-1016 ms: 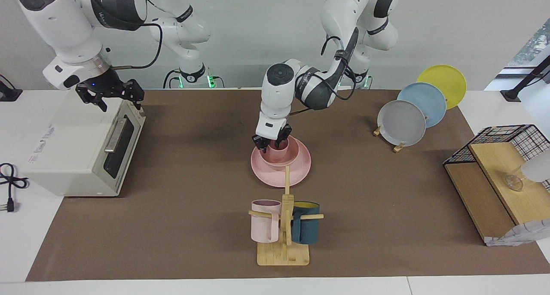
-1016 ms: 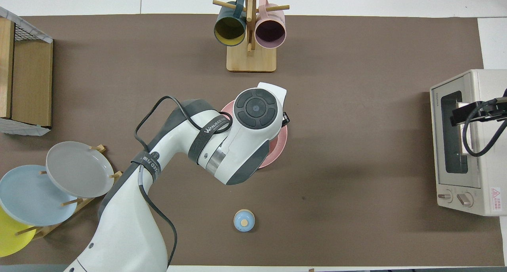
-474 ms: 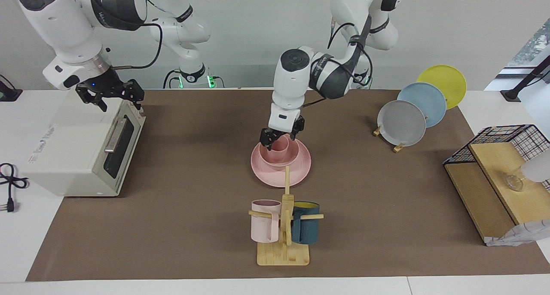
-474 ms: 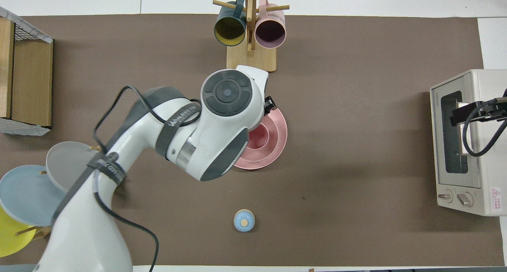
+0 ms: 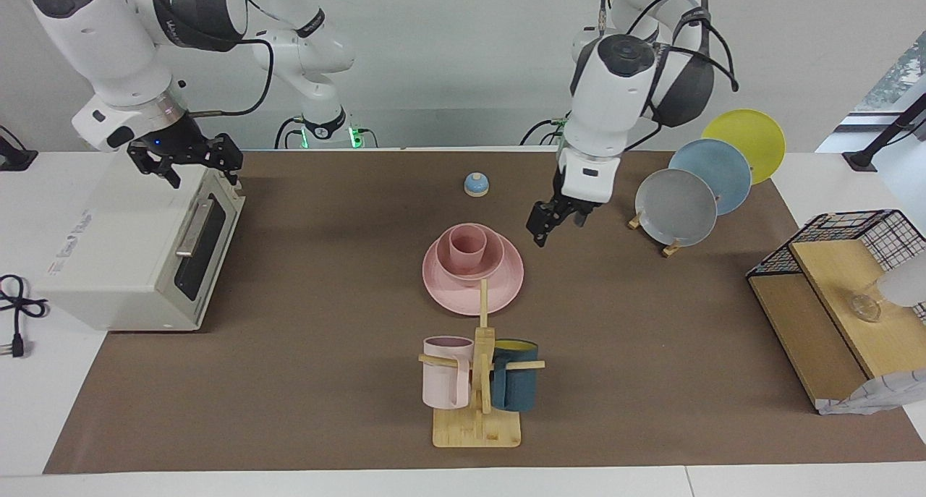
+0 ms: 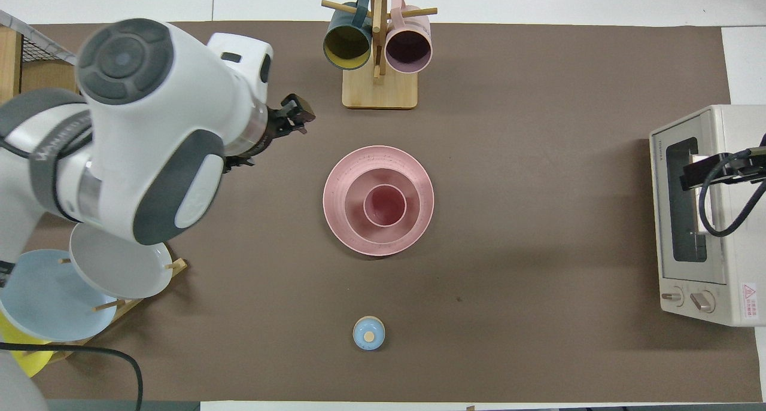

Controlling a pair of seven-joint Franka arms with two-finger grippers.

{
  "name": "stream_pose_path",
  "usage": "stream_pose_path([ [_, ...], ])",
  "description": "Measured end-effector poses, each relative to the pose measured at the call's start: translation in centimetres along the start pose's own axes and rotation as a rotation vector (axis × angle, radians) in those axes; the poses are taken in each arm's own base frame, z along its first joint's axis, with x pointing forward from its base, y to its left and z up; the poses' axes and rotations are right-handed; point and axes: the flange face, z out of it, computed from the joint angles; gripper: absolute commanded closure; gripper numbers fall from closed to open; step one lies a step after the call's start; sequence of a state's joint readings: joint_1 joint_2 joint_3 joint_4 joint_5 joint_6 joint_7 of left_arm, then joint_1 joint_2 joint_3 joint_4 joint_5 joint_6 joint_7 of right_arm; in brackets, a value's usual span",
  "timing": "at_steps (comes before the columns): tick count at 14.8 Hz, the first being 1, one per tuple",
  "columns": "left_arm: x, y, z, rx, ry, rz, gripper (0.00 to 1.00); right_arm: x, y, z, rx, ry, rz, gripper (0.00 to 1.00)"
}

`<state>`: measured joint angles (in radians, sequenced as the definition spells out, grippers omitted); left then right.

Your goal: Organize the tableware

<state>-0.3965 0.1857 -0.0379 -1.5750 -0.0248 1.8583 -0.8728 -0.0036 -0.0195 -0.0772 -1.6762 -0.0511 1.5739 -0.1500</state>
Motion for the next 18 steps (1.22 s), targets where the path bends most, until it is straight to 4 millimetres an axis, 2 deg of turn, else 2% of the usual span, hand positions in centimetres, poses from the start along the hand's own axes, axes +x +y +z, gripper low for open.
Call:
stream_pose_path([
  [5, 8.2, -10.5, -2.5, 0.036, -0.014, 0.134, 0.00, 0.0, 0.0, 0.0, 0.000, 0.000, 0.000, 0.00],
  [8, 11.0, -15.6, -3.3, 0.047, -0.026, 0.215, 0.00, 0.0, 0.0, 0.0, 0.000, 0.000, 0.000, 0.00],
  [11, 11.0, -17.6, -4.0, 0.052, -0.036, 0.273, 0.00, 0.0, 0.0, 0.0, 0.000, 0.000, 0.000, 0.00],
  [18, 6.7, -19.9, -5.8, 0.059, -0.045, 0.360, 0.00, 0.0, 0.0, 0.0, 0.000, 0.000, 0.000, 0.00],
])
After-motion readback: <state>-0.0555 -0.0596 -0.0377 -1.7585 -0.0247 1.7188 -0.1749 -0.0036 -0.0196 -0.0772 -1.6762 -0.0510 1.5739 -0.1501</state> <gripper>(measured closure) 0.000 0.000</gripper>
